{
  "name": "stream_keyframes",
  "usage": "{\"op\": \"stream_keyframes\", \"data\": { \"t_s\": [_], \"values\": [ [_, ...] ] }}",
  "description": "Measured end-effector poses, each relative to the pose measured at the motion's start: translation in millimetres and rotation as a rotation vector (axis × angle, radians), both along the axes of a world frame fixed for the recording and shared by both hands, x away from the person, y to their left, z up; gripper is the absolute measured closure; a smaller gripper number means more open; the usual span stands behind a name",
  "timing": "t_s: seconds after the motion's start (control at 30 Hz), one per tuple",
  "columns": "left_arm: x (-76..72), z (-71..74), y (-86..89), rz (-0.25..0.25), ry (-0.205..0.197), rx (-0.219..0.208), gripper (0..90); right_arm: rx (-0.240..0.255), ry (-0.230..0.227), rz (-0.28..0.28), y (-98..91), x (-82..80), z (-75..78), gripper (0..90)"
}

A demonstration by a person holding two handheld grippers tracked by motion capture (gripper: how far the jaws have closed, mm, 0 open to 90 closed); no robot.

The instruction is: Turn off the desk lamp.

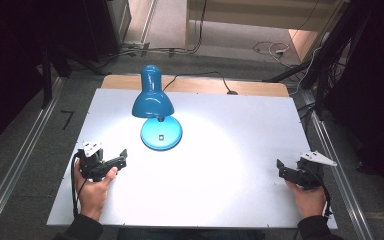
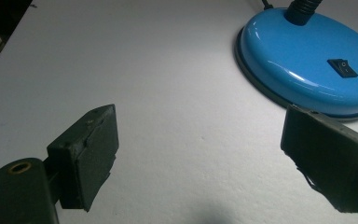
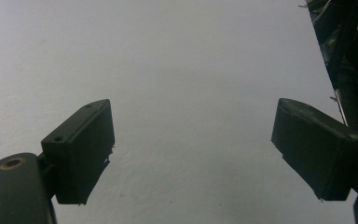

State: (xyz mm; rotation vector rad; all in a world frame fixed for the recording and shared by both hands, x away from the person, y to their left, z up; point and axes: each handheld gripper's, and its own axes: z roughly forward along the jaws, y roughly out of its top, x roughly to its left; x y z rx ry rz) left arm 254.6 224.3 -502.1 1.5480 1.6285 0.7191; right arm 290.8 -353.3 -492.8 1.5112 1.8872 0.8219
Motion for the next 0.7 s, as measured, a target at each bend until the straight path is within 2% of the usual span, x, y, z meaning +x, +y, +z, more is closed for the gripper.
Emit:
{"op": "stream_keyframes", "data": {
  "t_s": [0.33,0.7],
  "values": [
    [5.2,0.0,-6.3,-0.018,-0.004,0.008,13.2,0.001,-0.001,-0.004,-0.3,-0.1,0.2,12.1],
    [10.0,-0.3,-8.7,-0.02,-0.005,-0.017,13.2,0.001,-0.007,-0.008,-1.4,-0.1,0.3,12.1]
  ]
}}
